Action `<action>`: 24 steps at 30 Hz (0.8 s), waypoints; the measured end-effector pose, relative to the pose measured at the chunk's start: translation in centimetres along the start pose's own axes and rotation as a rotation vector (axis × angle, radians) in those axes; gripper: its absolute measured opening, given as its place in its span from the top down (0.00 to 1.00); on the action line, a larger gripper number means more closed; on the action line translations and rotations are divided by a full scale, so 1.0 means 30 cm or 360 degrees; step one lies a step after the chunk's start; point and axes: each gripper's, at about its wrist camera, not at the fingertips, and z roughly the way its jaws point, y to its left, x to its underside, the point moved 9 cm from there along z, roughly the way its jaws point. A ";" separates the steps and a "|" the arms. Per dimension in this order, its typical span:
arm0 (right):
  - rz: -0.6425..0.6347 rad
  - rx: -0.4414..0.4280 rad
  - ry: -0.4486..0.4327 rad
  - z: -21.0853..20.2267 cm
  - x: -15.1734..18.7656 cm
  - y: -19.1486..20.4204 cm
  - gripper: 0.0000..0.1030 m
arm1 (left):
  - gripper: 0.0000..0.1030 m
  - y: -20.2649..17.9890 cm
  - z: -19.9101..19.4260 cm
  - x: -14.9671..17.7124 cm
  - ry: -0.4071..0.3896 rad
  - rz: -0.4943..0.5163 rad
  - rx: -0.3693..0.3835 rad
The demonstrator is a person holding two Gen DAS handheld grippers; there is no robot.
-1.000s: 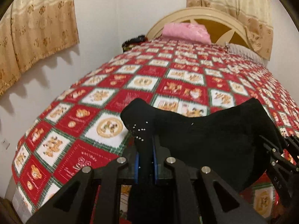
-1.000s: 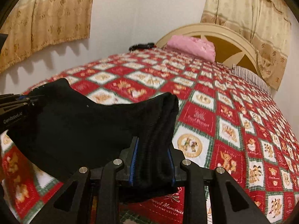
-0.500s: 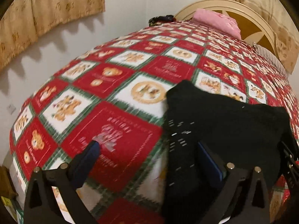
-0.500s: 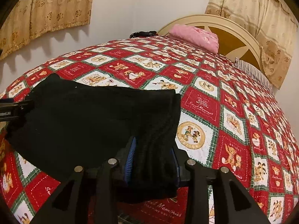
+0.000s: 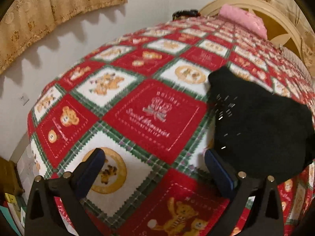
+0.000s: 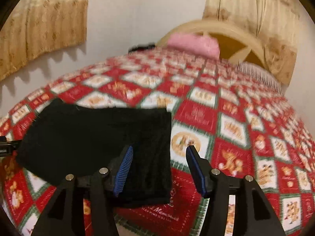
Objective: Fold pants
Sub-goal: 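Lay the folded pants down on the quilt and open both grippers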
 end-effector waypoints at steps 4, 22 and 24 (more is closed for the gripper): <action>-0.0055 -0.0068 -0.0106 -0.093 -0.039 0.058 0.63 | 0.00 -0.070 -0.090 -0.063 -0.0163 0.0060 0.0043; -0.0051 -0.0192 0.0230 0.014 0.141 0.142 0.67 | 0.00 -0.245 -0.038 0.027 -0.0132 0.0254 0.0060; -0.0073 -0.0185 0.0254 0.013 0.143 0.144 0.66 | 0.00 -0.245 -0.048 0.042 -0.0136 0.0266 0.0047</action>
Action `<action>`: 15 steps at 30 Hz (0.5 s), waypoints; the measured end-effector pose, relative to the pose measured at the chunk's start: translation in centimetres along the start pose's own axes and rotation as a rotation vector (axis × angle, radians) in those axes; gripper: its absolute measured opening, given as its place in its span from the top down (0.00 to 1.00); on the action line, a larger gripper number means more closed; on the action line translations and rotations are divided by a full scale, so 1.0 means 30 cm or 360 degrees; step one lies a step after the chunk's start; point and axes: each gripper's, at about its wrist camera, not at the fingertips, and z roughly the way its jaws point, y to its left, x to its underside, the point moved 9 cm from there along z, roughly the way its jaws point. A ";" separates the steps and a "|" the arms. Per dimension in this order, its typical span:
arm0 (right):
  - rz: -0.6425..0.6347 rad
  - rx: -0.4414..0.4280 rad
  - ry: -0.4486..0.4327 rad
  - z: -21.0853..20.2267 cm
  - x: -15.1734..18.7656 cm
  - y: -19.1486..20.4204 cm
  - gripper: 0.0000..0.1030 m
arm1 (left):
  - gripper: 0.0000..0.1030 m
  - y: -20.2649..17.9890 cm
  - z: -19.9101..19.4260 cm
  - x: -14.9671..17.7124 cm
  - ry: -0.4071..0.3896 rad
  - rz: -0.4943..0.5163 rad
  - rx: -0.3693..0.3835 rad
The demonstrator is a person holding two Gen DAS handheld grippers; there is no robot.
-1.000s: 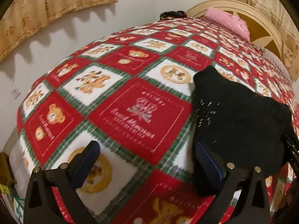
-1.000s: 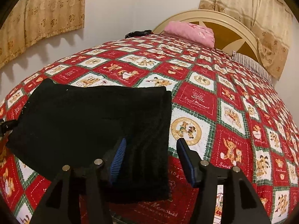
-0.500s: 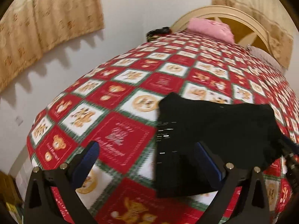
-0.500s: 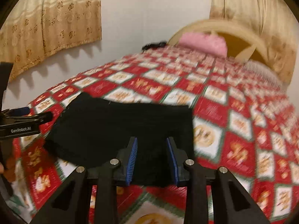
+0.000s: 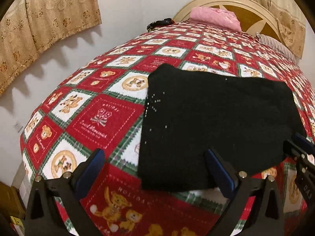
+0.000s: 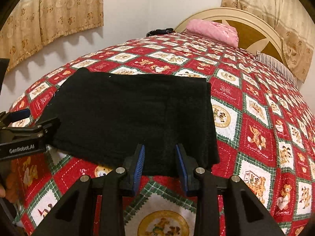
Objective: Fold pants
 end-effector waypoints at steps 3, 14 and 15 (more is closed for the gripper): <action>-0.0013 0.0000 0.0037 -0.013 0.006 0.008 0.63 | 0.00 -0.002 -0.010 0.018 -0.0003 0.0007 -0.0018; 0.0557 -0.0212 -0.0120 -0.276 0.098 0.007 0.34 | 0.00 -0.001 -0.207 0.060 -0.0154 -0.0065 0.0108; 0.0569 -0.0208 -0.0148 -0.298 0.111 0.011 0.34 | 0.00 0.001 -0.237 0.067 -0.0186 -0.0063 0.0106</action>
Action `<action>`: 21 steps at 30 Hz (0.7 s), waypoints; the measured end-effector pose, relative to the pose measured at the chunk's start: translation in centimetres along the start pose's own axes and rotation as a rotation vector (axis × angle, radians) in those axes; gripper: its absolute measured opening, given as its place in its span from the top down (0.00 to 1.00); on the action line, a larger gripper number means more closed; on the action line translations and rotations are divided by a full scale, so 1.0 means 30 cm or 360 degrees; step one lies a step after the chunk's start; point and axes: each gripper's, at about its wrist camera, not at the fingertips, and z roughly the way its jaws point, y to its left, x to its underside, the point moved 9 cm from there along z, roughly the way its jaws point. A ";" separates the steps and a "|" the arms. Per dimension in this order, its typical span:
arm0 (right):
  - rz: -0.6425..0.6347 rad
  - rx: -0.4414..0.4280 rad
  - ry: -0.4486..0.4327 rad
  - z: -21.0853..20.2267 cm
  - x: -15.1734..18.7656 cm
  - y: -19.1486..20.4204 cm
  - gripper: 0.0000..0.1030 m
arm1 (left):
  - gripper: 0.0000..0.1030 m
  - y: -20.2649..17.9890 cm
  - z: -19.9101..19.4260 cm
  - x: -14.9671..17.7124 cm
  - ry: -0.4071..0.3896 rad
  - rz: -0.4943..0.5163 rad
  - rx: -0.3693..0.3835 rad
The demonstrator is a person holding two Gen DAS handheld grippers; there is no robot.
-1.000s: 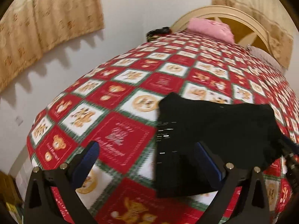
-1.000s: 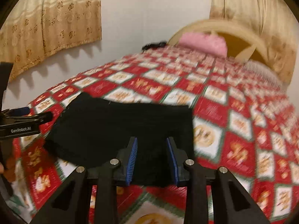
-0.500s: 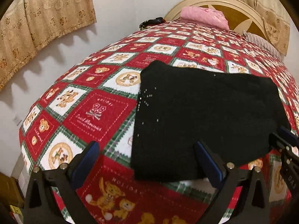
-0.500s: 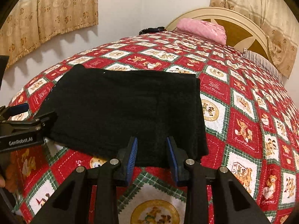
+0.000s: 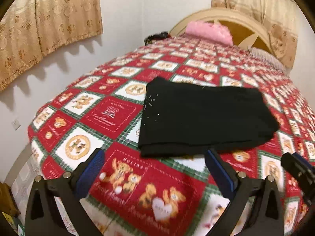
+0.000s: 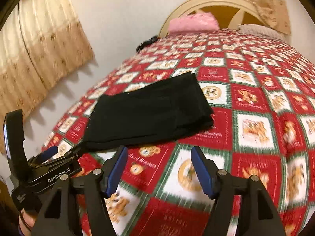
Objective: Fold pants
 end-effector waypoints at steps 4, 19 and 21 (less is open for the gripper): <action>0.0007 0.0050 -0.0046 -0.066 0.064 0.003 0.34 | 0.00 0.000 -0.106 0.025 -0.0101 0.0052 -0.0021; -0.0033 0.0297 -0.0326 -0.356 0.139 0.013 0.34 | 0.00 -0.048 -0.347 0.111 -0.0303 0.0139 0.0095; -0.0055 0.0325 -0.0384 -0.394 0.127 0.027 0.33 | 0.00 -0.054 -0.376 0.111 -0.0344 0.0161 0.0100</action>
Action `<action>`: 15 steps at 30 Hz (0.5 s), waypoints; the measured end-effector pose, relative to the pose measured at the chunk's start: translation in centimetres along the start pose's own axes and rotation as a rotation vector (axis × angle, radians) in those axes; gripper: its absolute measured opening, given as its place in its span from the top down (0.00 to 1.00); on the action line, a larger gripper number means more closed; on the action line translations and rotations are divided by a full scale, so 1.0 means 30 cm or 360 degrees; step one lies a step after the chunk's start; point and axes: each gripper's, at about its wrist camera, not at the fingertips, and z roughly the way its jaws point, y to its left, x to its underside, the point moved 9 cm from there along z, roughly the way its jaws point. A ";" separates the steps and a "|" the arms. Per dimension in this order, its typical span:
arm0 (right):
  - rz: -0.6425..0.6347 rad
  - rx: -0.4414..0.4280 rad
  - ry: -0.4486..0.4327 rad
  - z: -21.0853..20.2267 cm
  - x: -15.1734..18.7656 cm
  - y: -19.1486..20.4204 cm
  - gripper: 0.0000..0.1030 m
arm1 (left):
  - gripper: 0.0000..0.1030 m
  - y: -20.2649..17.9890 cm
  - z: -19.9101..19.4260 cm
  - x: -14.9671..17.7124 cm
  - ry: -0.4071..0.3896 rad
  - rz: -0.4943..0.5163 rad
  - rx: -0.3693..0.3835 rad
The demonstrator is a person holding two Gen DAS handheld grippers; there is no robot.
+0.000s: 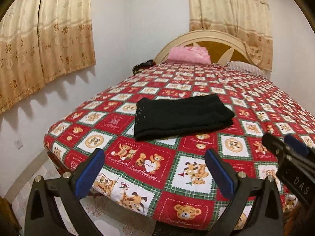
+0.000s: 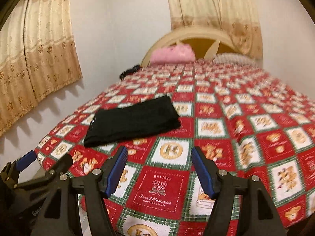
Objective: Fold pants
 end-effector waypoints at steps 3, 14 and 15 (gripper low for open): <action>-0.0032 0.0025 -0.0118 -0.061 -0.039 0.022 0.32 | 0.00 0.007 -0.041 -0.018 -0.0068 0.0026 -0.0021; -0.0140 0.0012 -0.0336 -0.166 -0.101 0.076 0.24 | 0.00 0.004 -0.084 -0.053 -0.0132 0.0004 -0.0025; -0.0128 0.0009 -0.0329 -0.164 -0.101 0.071 0.24 | 0.00 0.002 -0.086 -0.049 -0.0128 0.0004 -0.0024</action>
